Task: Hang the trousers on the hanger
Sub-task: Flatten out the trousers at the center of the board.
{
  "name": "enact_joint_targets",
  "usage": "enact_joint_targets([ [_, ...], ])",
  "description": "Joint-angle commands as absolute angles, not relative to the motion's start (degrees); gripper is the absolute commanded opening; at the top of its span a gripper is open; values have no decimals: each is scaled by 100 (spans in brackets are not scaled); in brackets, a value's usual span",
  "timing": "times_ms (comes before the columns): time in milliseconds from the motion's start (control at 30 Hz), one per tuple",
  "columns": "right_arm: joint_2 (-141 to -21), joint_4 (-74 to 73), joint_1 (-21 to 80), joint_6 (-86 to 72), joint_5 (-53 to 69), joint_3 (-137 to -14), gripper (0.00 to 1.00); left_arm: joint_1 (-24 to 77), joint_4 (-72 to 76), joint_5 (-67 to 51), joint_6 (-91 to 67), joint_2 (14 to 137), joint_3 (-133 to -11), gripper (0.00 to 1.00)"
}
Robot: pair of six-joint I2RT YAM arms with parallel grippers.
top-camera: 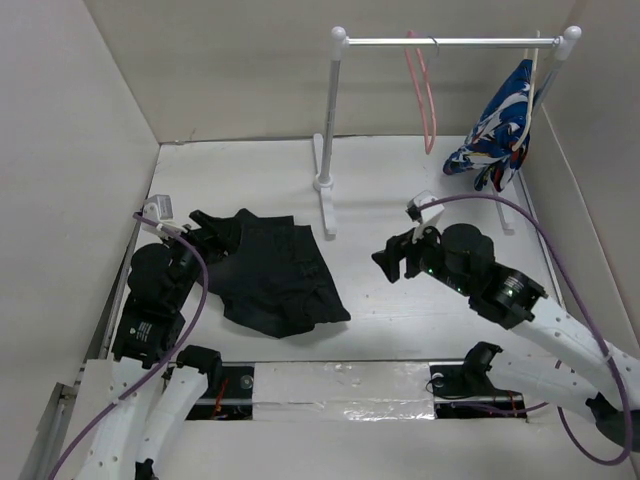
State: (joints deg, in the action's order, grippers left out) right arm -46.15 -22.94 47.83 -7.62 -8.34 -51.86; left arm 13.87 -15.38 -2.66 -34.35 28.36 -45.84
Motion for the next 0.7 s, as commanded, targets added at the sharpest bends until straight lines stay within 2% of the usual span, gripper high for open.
enact_joint_targets([
  [0,-4956,-1548,4825,-686,-352,-5063,74,1397,-1239,-300,-3375,2909,-4614,67],
  [33,-5070,-1442,4773,-677,-282,-5054,65,1397,-1239,-194,-3384,2909,-4588,68],
  [67,-5324,-1180,4772,-677,-159,-5028,39,1397,-1231,-150,-3401,2909,-4492,68],
  [167,-5973,-678,4772,-694,121,-5001,0,1397,-1239,-53,-3480,2883,-4342,66],
  [300,-6887,-62,4772,-694,27,-5124,0,1397,-1415,377,-3577,2830,-4228,59],
  [333,-7108,-70,4720,-694,26,-5289,1,1397,-1441,439,-3568,2769,-4201,51],
  [367,-7328,-62,4720,-694,26,-5404,7,1397,-1494,544,-3560,2751,-4132,47],
  [400,-7539,-62,4720,-694,-139,-5527,27,1397,-1546,615,-3560,2734,-4113,41],
  [433,-7941,-70,4720,-712,-175,-5633,41,1397,-1625,763,-3560,2725,-4113,27],
  [500,-8374,429,4668,-738,-264,-5809,70,1397,-1810,922,-3603,2699,-4035,17],
  [533,-8802,544,4667,-738,-238,-5905,74,1397,-1854,1071,-3638,2663,-3999,13],
  [600,-9218,580,4606,-808,-334,-6221,83,1397,-1968,1134,-3744,2628,-3955,12],
  [667,-9805,676,4545,-870,-273,-6433,85,1397,-2091,1195,-3788,2610,-3981,22],
])
